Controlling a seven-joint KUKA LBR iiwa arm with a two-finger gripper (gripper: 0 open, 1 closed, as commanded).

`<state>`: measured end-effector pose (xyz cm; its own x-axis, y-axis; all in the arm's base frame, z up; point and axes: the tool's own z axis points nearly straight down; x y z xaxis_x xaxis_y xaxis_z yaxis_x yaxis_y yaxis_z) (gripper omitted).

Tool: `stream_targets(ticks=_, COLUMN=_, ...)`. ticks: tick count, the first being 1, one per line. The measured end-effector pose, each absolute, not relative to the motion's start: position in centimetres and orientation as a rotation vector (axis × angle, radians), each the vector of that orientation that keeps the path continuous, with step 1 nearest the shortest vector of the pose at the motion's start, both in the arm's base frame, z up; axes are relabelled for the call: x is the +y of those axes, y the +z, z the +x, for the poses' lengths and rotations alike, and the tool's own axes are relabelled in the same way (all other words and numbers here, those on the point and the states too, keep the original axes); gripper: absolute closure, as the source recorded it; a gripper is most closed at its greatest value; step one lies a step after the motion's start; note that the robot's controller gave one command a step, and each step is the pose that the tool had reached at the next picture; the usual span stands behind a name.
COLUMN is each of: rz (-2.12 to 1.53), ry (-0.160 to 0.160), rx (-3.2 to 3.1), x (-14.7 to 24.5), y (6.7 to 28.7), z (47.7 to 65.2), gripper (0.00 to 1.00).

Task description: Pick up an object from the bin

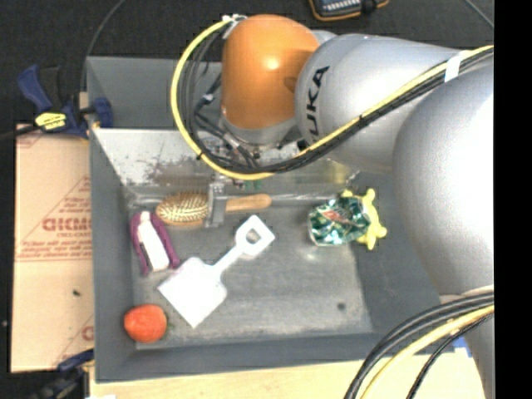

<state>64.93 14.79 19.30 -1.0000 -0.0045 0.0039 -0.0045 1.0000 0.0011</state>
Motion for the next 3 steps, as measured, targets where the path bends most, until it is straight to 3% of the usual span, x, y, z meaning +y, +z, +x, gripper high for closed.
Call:
stream_targets(ticks=1, rz=0.001, ry=-0.004, rx=-3.145, x=14.7, y=19.9, z=65.1, gripper=0.0)
stream_targets(ticks=2, rz=0.494, ry=-0.001, rx=-3.105, x=8.9, y=10.4, z=59.9, gripper=0.0)
stream_targets(ticks=3, rz=0.904, ry=0.002, rx=-3.026, x=8.7, y=14.1, z=59.9, gripper=0.0)
